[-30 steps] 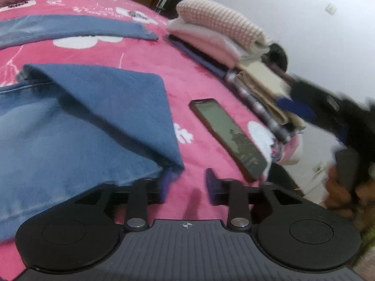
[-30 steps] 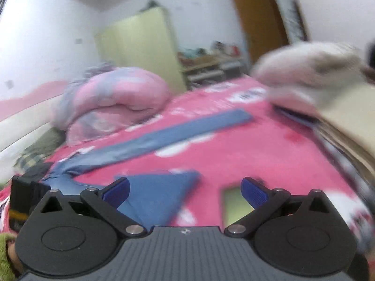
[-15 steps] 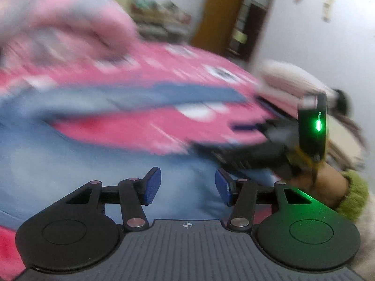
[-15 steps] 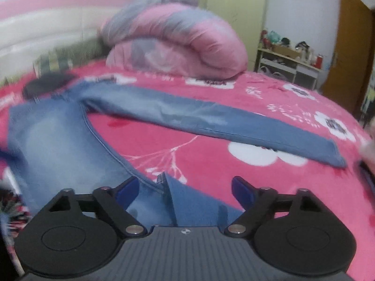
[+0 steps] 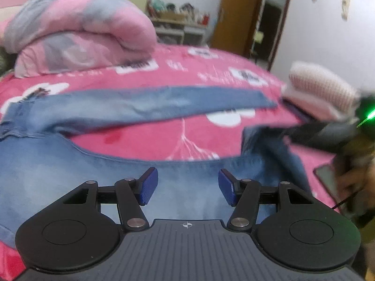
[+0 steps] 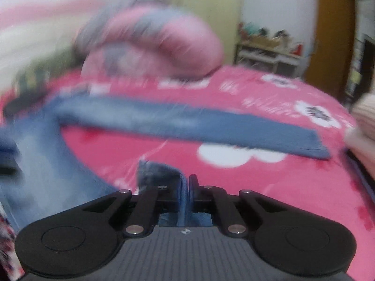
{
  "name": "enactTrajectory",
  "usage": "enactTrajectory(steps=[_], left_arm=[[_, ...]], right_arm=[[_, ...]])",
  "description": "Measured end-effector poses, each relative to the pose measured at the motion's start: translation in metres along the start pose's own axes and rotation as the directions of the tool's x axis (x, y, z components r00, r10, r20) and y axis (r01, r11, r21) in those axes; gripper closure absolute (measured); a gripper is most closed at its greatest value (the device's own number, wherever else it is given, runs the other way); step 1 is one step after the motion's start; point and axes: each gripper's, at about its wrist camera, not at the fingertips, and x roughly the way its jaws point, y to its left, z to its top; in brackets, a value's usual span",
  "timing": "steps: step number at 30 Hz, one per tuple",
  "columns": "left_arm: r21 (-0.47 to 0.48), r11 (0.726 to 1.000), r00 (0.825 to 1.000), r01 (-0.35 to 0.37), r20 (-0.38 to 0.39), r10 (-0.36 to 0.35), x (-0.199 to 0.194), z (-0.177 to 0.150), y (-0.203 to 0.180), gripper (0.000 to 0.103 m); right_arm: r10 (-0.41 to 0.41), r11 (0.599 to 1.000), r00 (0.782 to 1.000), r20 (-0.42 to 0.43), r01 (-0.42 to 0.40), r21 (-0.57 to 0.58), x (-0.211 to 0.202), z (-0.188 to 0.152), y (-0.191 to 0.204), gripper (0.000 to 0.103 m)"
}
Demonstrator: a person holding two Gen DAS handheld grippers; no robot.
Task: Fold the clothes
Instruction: 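Grasp the jeans with the right gripper and lift it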
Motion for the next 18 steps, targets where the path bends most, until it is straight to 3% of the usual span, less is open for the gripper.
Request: enactTrajectory(steps=[4, 6, 9, 13, 14, 15, 16, 17, 18], left_arm=[[0.093, 0.991, 0.995, -0.099, 0.035, 0.096, -0.003, 0.011, -0.004, 0.046], [0.151, 0.969, 0.979, -0.196, 0.08, 0.185, -0.014, 0.024, 0.001, 0.046], [0.213, 0.903, 0.926, -0.374, 0.136, 0.352, -0.038, 0.048, 0.02, 0.046], [0.226, 0.798, 0.829, -0.559, 0.177, 0.531, -0.072, 0.074, 0.05, 0.046], [0.216, 0.764, 0.793, -0.608, 0.196, 0.576, -0.078, 0.078, 0.055, 0.045], [0.203, 0.727, 0.754, -0.656, 0.216, 0.62, -0.085, 0.081, 0.06, 0.043], [0.178, 0.706, 0.726, -0.686, 0.229, 0.648, -0.09, 0.082, 0.064, 0.042], [0.157, 0.72, 0.735, -0.676, 0.218, 0.642, -0.091, 0.081, 0.065, 0.038], [0.137, 0.741, 0.751, -0.658, 0.203, 0.629, -0.09, 0.079, 0.066, 0.037]], right_arm=[[-0.028, 0.975, 0.991, 0.134, -0.003, 0.221, -0.062, -0.01, -0.05, 0.098], [-0.042, 0.946, 0.984, 0.176, -0.017, 0.324, -0.088, -0.022, -0.076, 0.098], [-0.039, 0.915, 0.98, 0.194, -0.044, 0.402, -0.107, -0.042, -0.1, 0.098], [0.037, 0.937, 0.984, 0.175, -0.095, 0.337, -0.096, -0.043, -0.089, 0.095], [0.06, 0.948, 0.984, 0.165, -0.108, 0.301, -0.088, -0.04, -0.08, 0.089], [0.08, 0.961, 0.985, 0.154, -0.118, 0.251, -0.076, -0.033, -0.066, 0.075], [0.1, 0.971, 0.985, 0.142, -0.128, 0.2, -0.063, -0.027, -0.052, 0.062], [0.119, 0.979, 0.984, 0.129, -0.138, 0.149, -0.051, -0.021, -0.038, 0.045], [0.113, 0.988, 0.987, 0.117, -0.124, 0.093, -0.038, -0.016, -0.023, 0.038]])
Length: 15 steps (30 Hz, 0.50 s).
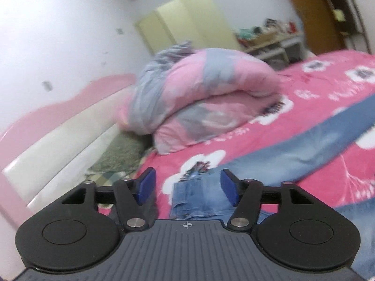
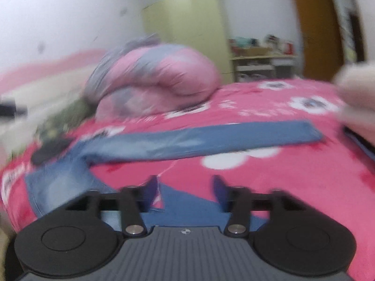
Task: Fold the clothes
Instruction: 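Grasp the jeans with the right gripper and lift it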
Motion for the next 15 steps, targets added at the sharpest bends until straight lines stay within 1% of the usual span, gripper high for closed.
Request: enactTrajectory(steps=[1, 2, 3, 4, 5, 7, 8, 10, 11, 12, 14, 15], left_arm=[[-0.024, 0.998, 0.998, 0.051, -0.02, -0.052, 0.002, -0.005, -0.004, 0.037], [-0.045, 0.993, 0.993, 0.112, -0.041, -0.114, 0.006, -0.012, -0.013, 0.037], [-0.052, 0.984, 0.983, 0.172, -0.064, -0.175, 0.011, -0.021, -0.028, 0.037], [-0.057, 0.971, 0.968, 0.23, -0.087, -0.234, 0.017, -0.03, -0.044, 0.037], [-0.064, 0.956, 0.95, 0.287, -0.109, -0.293, 0.022, -0.04, -0.061, 0.037], [-0.064, 0.925, 0.912, 0.376, -0.155, -0.381, 0.035, -0.061, -0.099, 0.037], [-0.062, 0.913, 0.897, 0.403, -0.172, -0.408, 0.039, -0.069, -0.116, 0.037], [-0.06, 0.891, 0.868, 0.45, -0.203, -0.453, 0.048, -0.084, -0.149, 0.037], [-0.05, 0.89, 0.868, 0.453, -0.205, -0.453, 0.049, -0.09, -0.159, 0.037], [-0.038, 0.892, 0.871, 0.45, -0.204, -0.447, 0.049, -0.094, -0.168, 0.037], [-0.013, 0.896, 0.877, 0.443, -0.201, -0.437, 0.048, -0.104, -0.184, 0.037], [-0.014, 0.896, 0.877, 0.443, -0.2, -0.437, 0.048, -0.105, -0.185, 0.037]], right_arm=[[-0.009, 0.998, 1.0, -0.011, 0.008, -0.057, 0.015, 0.002, 0.013, 0.038], [-0.018, 0.993, 1.0, -0.022, 0.015, -0.114, 0.03, 0.004, 0.027, 0.038], [-0.037, 0.988, 0.998, -0.05, 0.029, -0.153, 0.044, 0.004, 0.035, 0.038], [-0.058, 0.981, 0.995, -0.077, 0.042, -0.191, 0.059, 0.003, 0.043, 0.038], [-0.079, 0.972, 0.991, -0.104, 0.054, -0.23, 0.074, 0.003, 0.051, 0.038], [-0.084, 0.967, 0.981, -0.177, 0.038, -0.252, 0.098, 0.002, 0.056, 0.038], [-0.086, 0.965, 0.973, -0.212, 0.028, -0.262, 0.108, 0.001, 0.057, 0.04], [-0.142, 0.943, 0.954, -0.264, 0.05, -0.329, 0.125, -0.002, 0.058, 0.058], [-0.163, 0.938, 0.949, -0.27, 0.064, -0.342, 0.127, -0.005, 0.054, 0.086], [-0.184, 0.932, 0.943, -0.276, 0.078, -0.354, 0.128, -0.007, 0.051, 0.1], [-0.164, 0.954, 0.958, -0.236, 0.093, -0.286, 0.116, -0.002, 0.039, 0.101], [-0.155, 0.963, 0.964, -0.215, 0.099, -0.25, 0.11, 0.0, 0.033, 0.101]])
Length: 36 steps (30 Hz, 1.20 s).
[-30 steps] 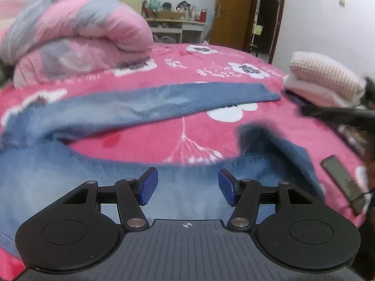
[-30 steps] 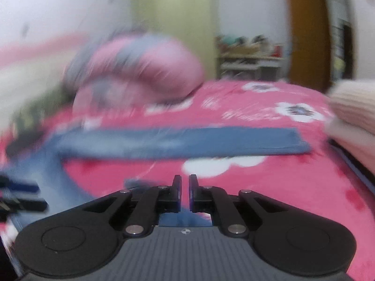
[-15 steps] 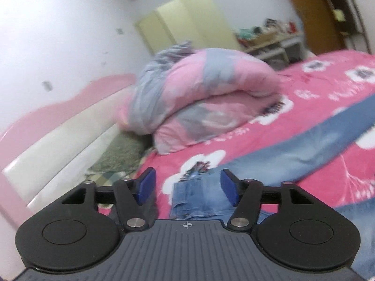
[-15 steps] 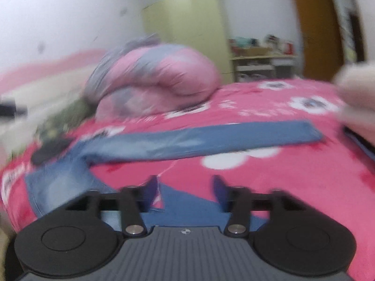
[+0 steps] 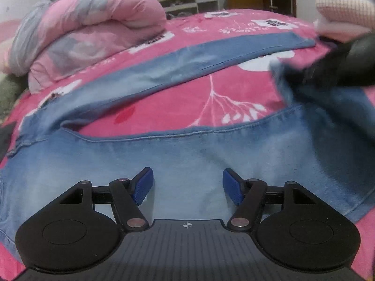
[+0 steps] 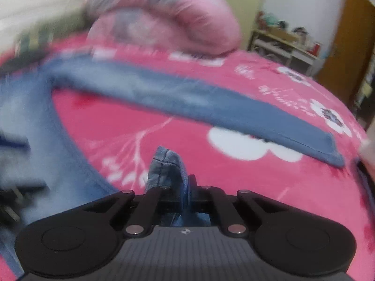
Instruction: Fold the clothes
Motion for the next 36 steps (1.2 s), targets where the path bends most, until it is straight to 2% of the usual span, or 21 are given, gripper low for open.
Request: enactTrajectory(steps=[3, 5, 7, 11, 14, 17, 20, 23, 26, 27, 28, 30, 31, 32, 33, 34, 36], left_arm=[[-0.022, 1.0, 1.0, 0.011, -0.004, -0.011, 0.0, 0.0, 0.005, 0.037], [-0.056, 0.998, 0.999, 0.029, -0.018, -0.03, 0.001, 0.001, 0.011, 0.037], [-0.089, 0.995, 0.999, 0.042, -0.03, -0.045, 0.003, 0.001, 0.016, 0.037], [-0.115, 0.993, 0.998, 0.04, -0.034, -0.044, 0.006, 0.002, 0.015, 0.036], [-0.109, 0.994, 0.999, 0.031, -0.031, -0.034, 0.006, 0.001, 0.013, 0.036], [-0.116, 0.993, 0.999, 0.031, -0.032, -0.035, 0.006, 0.001, 0.014, 0.035], [-0.125, 0.992, 0.999, 0.027, -0.034, -0.032, 0.007, 0.001, 0.014, 0.033], [-0.125, 0.992, 0.999, 0.022, -0.036, -0.026, 0.008, 0.002, 0.014, 0.031], [-0.131, 0.991, 0.999, 0.014, -0.042, -0.02, 0.007, 0.005, 0.013, 0.031], [-0.134, 0.991, 0.999, 0.011, -0.045, -0.018, 0.006, 0.006, 0.012, 0.031], [-0.14, 0.99, 0.999, 0.016, -0.04, -0.021, 0.004, 0.008, 0.011, 0.031], [-0.158, 0.985, 0.997, 0.069, -0.01, -0.072, -0.006, 0.012, 0.005, 0.031], [-0.176, 0.977, 0.992, 0.123, 0.008, -0.123, -0.012, 0.015, 0.001, 0.031], [-0.205, 0.954, 0.975, 0.219, 0.024, -0.219, -0.016, 0.019, -0.004, 0.031], [-0.233, 0.918, 0.946, 0.321, 0.041, -0.321, -0.02, 0.022, -0.01, 0.031], [-0.259, 0.87, 0.906, 0.42, 0.062, -0.419, -0.024, 0.026, -0.016, 0.031], [-0.298, 0.739, 0.79, 0.604, 0.103, -0.604, -0.028, 0.033, -0.034, 0.031]], right_arm=[[-0.001, 0.984, 0.993, 0.119, -0.02, 0.177, -0.038, -0.006, -0.03, 0.101], [-0.003, 0.955, 0.981, 0.195, -0.055, 0.293, -0.063, -0.014, -0.053, 0.101], [0.005, 0.917, 0.959, 0.283, -0.117, 0.381, -0.091, -0.026, -0.073, 0.101], [-0.008, 0.83, 0.915, 0.403, -0.219, 0.513, -0.146, -0.063, -0.106, 0.101], [-0.067, 0.782, 0.88, 0.47, -0.246, 0.573, -0.183, -0.101, -0.118, 0.101], [-0.15, 0.744, 0.856, 0.494, -0.232, 0.627, -0.215, -0.143, -0.121, 0.101], [-0.235, 0.688, 0.866, 0.442, -0.173, 0.705, -0.232, -0.18, -0.125, 0.101], [-0.264, 0.615, 0.886, 0.382, -0.15, 0.774, -0.236, -0.209, -0.133, 0.1], [-0.268, 0.569, 0.9, 0.345, -0.141, 0.81, -0.233, -0.224, -0.138, 0.1], [-0.266, 0.562, 0.899, 0.347, -0.148, 0.814, -0.233, -0.226, -0.139, 0.1], [-0.263, 0.572, 0.896, 0.357, -0.153, 0.806, -0.231, -0.223, -0.139, 0.1], [-0.256, 0.593, 0.89, 0.377, -0.163, 0.788, -0.227, -0.217, -0.14, 0.1], [-0.253, 0.604, 0.887, 0.386, -0.168, 0.779, -0.226, -0.213, -0.141, 0.1], [-0.245, 0.623, 0.883, 0.401, -0.174, 0.763, -0.226, -0.208, -0.14, 0.1], [-0.235, 0.64, 0.879, 0.415, -0.182, 0.747, -0.225, -0.204, -0.141, 0.1], [-0.224, 0.654, 0.875, 0.429, -0.191, 0.732, -0.225, -0.198, -0.142, 0.1], [-0.201, 0.676, 0.866, 0.457, -0.215, 0.705, -0.225, -0.188, -0.143, 0.1]])
